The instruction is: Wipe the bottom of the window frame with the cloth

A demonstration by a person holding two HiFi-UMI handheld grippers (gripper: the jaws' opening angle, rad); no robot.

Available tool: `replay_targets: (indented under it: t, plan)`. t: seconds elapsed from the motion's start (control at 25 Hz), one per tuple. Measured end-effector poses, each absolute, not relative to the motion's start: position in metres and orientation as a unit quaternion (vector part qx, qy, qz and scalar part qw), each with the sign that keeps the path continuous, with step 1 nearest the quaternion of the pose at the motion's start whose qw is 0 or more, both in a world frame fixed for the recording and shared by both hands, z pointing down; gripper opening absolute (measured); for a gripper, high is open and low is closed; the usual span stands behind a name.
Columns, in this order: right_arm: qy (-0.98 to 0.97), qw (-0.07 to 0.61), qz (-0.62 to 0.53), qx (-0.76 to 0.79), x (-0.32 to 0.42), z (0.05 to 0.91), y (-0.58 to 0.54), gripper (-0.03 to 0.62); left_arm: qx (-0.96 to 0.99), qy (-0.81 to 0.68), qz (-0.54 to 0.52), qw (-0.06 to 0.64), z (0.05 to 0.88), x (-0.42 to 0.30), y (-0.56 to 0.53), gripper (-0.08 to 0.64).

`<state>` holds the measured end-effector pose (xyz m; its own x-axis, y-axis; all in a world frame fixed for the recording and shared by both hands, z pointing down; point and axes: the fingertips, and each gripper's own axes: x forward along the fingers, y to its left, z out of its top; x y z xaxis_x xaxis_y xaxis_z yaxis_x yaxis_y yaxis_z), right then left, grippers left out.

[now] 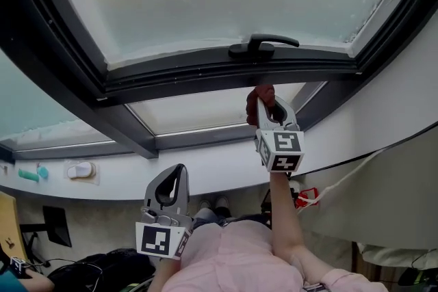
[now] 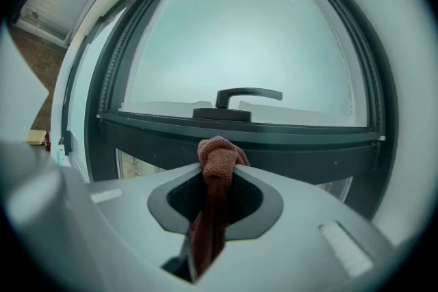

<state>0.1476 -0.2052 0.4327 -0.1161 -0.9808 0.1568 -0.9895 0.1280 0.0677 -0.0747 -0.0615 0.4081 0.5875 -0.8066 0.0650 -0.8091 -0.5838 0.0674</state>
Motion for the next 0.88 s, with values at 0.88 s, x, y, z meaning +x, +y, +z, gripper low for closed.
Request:
replay_targets:
  t: [0.88]
  plan:
    - [-0.687, 0.03, -0.052, 0.724, 0.192, 0.329, -0.182, 0.063, 0.915, -0.401, 0.011, 0.042, 0.402, -0.09, -0.084, -0.001]
